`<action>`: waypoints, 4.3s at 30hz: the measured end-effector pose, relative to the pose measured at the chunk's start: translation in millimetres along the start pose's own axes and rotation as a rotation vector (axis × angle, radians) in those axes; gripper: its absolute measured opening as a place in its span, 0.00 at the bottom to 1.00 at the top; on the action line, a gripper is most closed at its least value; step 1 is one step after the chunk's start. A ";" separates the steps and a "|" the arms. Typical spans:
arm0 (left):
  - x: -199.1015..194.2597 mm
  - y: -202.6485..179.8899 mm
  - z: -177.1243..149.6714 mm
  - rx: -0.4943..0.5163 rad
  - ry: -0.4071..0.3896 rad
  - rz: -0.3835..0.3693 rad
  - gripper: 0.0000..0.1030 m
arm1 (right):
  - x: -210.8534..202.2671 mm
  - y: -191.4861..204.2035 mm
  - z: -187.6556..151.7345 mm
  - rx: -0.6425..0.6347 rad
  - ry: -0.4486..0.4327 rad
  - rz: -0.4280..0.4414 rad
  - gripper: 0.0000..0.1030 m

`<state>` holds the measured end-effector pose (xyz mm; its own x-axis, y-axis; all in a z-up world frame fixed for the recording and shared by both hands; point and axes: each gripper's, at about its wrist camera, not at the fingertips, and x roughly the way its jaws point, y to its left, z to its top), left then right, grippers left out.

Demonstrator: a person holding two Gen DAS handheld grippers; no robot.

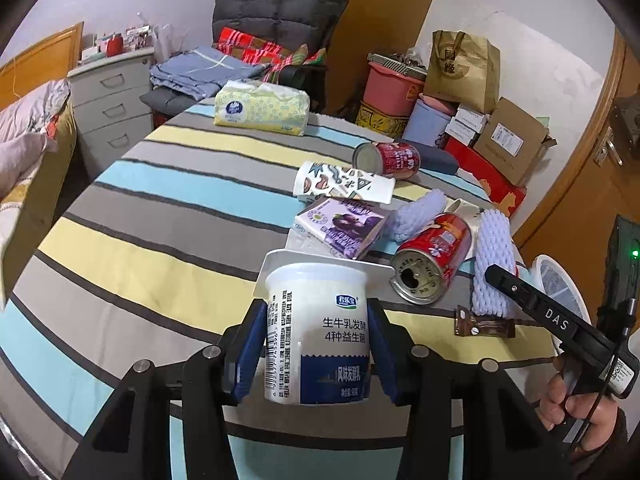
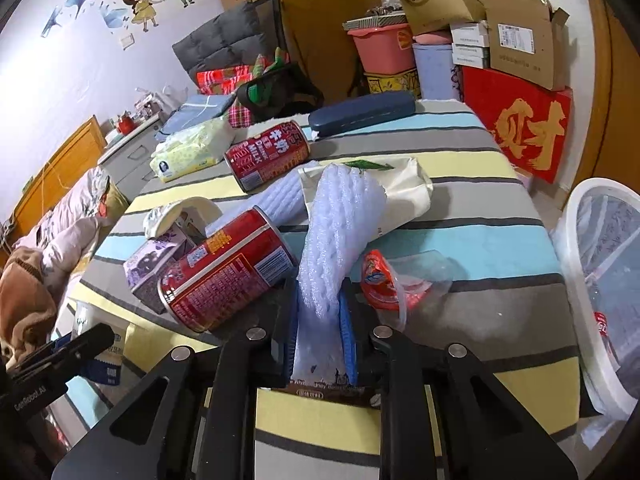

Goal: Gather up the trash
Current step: 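Grasp the white foam net sleeve with the right tool, then carry the yogurt cup and foam sleeve over the wastebasket with both tools, then open both tools to drop the cup and sleeve into the wastebasket, then move both tools back over the table toward the remaining trash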

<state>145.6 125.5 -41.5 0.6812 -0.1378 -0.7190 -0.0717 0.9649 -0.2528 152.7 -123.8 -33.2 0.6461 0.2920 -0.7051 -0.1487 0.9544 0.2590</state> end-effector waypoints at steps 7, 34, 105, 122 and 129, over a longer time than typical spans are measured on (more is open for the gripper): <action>-20.7 -14.8 1.1 0.032 -0.037 -0.016 0.48 | -14.1 2.3 -0.1 -0.012 -0.042 0.002 0.19; -36.9 -161.4 5.6 0.261 -0.078 -0.206 0.48 | -92.5 -59.8 -2.3 0.061 -0.200 -0.112 0.19; 4.5 -299.2 -9.8 0.412 -0.006 -0.328 0.62 | -117.5 -163.3 -14.1 0.172 -0.149 -0.348 0.50; -35.2 -225.7 -6.8 0.334 -0.085 -0.232 0.62 | -118.8 -112.6 -14.3 0.110 -0.204 -0.271 0.50; -52.9 -191.4 -4.9 0.298 -0.124 -0.174 0.62 | -113.7 -86.0 -12.4 0.068 -0.216 -0.235 0.50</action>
<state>119.8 -53.0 41.7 0.7487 -0.2951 -0.5936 0.2559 0.9547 -0.1519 82.7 -238.2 16.5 0.8019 0.0378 -0.5962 0.0684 0.9856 0.1544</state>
